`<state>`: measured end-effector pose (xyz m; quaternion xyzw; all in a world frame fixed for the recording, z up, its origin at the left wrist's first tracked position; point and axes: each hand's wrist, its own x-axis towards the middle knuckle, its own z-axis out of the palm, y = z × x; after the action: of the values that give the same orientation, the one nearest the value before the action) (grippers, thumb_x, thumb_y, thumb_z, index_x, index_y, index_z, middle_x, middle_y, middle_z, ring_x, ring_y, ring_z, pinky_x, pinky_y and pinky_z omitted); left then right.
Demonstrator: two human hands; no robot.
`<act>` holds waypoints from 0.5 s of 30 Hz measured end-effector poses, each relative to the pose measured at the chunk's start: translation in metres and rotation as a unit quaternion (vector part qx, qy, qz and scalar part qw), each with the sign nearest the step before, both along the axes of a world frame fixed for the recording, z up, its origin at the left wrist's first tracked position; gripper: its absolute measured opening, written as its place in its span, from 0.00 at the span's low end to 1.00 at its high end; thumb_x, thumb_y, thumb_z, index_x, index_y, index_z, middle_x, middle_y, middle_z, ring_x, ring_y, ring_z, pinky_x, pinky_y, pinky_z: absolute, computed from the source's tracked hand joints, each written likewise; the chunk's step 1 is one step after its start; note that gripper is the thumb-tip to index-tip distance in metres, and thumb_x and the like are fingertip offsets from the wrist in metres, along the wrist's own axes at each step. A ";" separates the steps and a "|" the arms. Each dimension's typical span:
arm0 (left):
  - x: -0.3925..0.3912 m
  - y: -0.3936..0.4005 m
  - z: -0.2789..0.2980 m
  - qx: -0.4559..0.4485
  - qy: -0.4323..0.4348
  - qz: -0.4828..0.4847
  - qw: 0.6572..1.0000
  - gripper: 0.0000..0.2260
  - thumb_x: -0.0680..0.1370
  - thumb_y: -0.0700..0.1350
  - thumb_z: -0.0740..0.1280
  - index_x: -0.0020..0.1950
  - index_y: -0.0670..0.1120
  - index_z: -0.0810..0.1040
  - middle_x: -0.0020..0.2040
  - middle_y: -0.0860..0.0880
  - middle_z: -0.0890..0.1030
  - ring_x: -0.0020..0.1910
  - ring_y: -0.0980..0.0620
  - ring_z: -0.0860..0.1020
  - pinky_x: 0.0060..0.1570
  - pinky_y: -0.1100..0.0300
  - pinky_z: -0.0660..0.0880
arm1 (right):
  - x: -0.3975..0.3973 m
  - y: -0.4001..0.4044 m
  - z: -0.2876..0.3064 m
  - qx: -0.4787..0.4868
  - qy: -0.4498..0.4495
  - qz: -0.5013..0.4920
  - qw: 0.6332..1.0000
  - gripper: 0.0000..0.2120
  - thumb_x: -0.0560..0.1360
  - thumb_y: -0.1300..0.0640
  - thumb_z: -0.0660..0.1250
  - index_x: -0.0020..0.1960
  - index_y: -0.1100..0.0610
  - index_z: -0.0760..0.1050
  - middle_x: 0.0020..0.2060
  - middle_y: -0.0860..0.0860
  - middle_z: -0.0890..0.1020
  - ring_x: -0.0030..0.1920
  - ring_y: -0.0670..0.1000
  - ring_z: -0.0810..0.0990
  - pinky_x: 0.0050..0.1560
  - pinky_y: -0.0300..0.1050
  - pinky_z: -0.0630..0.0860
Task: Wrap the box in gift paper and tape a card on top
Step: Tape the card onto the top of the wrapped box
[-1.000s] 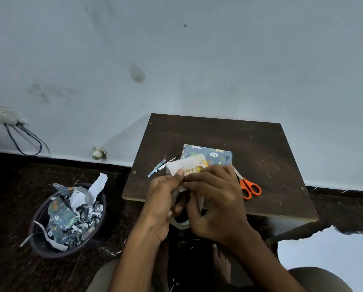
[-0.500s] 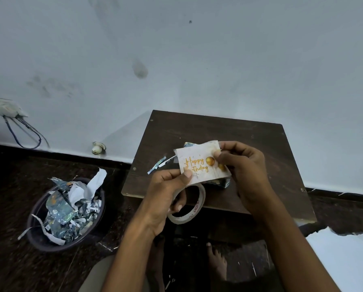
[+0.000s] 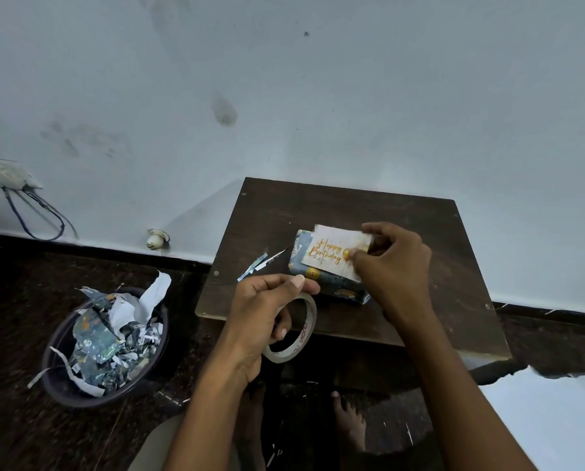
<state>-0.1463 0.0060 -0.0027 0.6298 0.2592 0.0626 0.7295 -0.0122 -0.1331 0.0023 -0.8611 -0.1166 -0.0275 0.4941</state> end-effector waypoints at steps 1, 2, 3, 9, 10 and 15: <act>0.000 0.000 0.000 -0.001 0.000 -0.001 1.000 0.11 0.81 0.44 0.66 0.48 0.40 0.87 0.46 0.47 0.87 0.20 0.55 0.64 0.20 0.69 0.59 | 0.001 -0.001 0.000 -0.014 0.007 0.010 1.000 0.18 0.71 0.63 0.76 0.60 0.54 0.83 0.38 0.41 0.81 0.39 0.41 0.81 0.41 0.34 0.81; 0.000 0.001 0.000 -0.002 0.000 -0.002 1.000 0.11 0.81 0.44 0.66 0.48 0.40 0.87 0.45 0.47 0.87 0.20 0.55 0.64 0.20 0.69 0.59 | 0.003 -0.003 0.001 -0.025 0.014 0.020 0.999 0.19 0.72 0.63 0.77 0.62 0.55 0.83 0.39 0.40 0.80 0.38 0.39 0.80 0.38 0.28 0.77; 0.000 0.001 0.000 -0.004 0.000 -0.002 1.000 0.11 0.81 0.44 0.66 0.49 0.40 0.87 0.43 0.48 0.87 0.20 0.55 0.64 0.20 0.69 0.59 | 0.005 -0.004 0.002 -0.034 0.020 0.030 0.999 0.20 0.72 0.63 0.77 0.63 0.55 0.82 0.39 0.40 0.79 0.37 0.39 0.79 0.36 0.25 0.74; -0.001 0.002 0.000 -0.004 -0.002 -0.003 1.000 0.11 0.81 0.43 0.66 0.48 0.40 0.87 0.39 0.49 0.85 0.20 0.55 0.64 0.20 0.69 0.59 | 0.013 -0.002 -0.001 -0.087 0.008 0.061 0.994 0.21 0.75 0.61 0.75 0.67 0.52 0.80 0.51 0.50 0.79 0.46 0.43 0.78 0.35 0.19 0.68; -0.001 0.002 0.000 -0.004 -0.001 -0.004 1.000 0.11 0.81 0.43 0.66 0.48 0.40 0.87 0.40 0.49 0.85 0.20 0.55 0.64 0.20 0.69 0.59 | 0.014 -0.001 -0.002 -0.099 0.002 0.062 0.993 0.21 0.76 0.61 0.74 0.67 0.52 0.80 0.54 0.51 0.77 0.50 0.46 0.77 0.34 0.20 0.68; -0.001 0.002 0.002 -0.006 0.004 -0.007 1.000 0.11 0.81 0.43 0.66 0.49 0.39 0.87 0.35 0.54 0.83 0.20 0.54 0.63 0.20 0.70 0.58 | 0.015 0.000 -0.007 -0.152 -0.014 0.077 0.985 0.21 0.77 0.59 0.73 0.70 0.53 0.77 0.54 0.50 0.69 0.62 0.53 0.72 0.44 0.29 0.64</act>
<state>-0.1472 0.0075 -0.0009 0.6276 0.2578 0.0537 0.7327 0.0026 -0.1328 -0.0047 -0.9140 -0.1927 0.0166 0.3567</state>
